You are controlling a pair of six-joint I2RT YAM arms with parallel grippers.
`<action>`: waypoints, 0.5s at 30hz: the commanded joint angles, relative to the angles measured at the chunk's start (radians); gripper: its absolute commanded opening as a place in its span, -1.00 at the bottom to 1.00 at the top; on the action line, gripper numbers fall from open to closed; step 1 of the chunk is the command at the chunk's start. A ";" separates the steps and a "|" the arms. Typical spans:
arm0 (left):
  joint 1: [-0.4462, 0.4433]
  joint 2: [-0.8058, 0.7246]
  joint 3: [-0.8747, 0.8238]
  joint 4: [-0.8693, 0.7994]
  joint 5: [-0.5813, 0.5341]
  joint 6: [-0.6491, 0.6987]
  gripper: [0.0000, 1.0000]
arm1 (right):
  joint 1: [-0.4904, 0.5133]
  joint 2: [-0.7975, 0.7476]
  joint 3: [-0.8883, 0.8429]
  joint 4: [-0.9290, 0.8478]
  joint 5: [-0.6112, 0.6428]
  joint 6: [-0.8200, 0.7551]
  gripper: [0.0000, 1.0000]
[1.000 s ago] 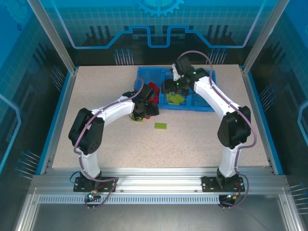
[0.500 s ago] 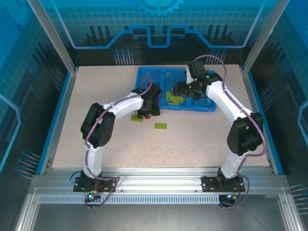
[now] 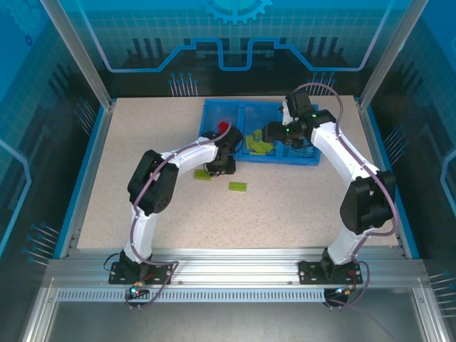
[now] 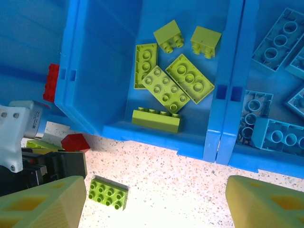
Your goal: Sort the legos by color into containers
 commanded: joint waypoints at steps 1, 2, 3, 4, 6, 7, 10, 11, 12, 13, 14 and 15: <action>-0.013 0.009 0.026 -0.021 -0.018 0.022 -0.34 | -0.012 -0.041 -0.027 0.010 -0.011 0.006 0.58; -0.015 0.009 0.026 -0.021 -0.017 0.026 -0.36 | -0.012 -0.044 -0.033 0.011 -0.011 0.007 0.58; -0.015 0.008 0.024 -0.020 -0.018 0.029 -0.37 | -0.013 -0.048 -0.041 0.013 -0.009 0.007 0.58; -0.016 0.008 0.023 -0.019 -0.017 0.031 -0.38 | -0.012 -0.052 -0.046 0.014 -0.009 0.007 0.58; -0.018 0.004 0.018 -0.018 -0.016 0.031 -0.39 | -0.012 -0.059 -0.060 0.013 -0.008 0.004 0.58; -0.020 0.002 0.015 -0.019 -0.016 0.032 -0.38 | -0.012 -0.063 -0.066 0.013 -0.008 0.003 0.58; -0.023 -0.011 0.003 -0.019 -0.019 0.032 -0.39 | -0.012 -0.071 -0.079 0.011 -0.002 -0.001 0.58; -0.026 -0.017 -0.005 -0.019 -0.019 0.031 -0.39 | -0.012 -0.073 -0.082 0.011 -0.001 -0.001 0.58; -0.026 -0.026 -0.013 -0.019 -0.021 0.030 -0.40 | -0.012 -0.075 -0.087 0.011 0.000 -0.002 0.58; -0.027 -0.035 -0.024 -0.018 -0.021 0.027 -0.40 | -0.012 -0.077 -0.090 0.011 -0.002 -0.001 0.58; -0.028 -0.044 -0.035 -0.017 -0.020 0.023 -0.41 | -0.012 -0.077 -0.093 0.013 -0.004 0.000 0.58; -0.031 -0.056 -0.048 -0.015 -0.020 0.021 -0.41 | -0.012 -0.077 -0.096 0.015 -0.006 0.002 0.58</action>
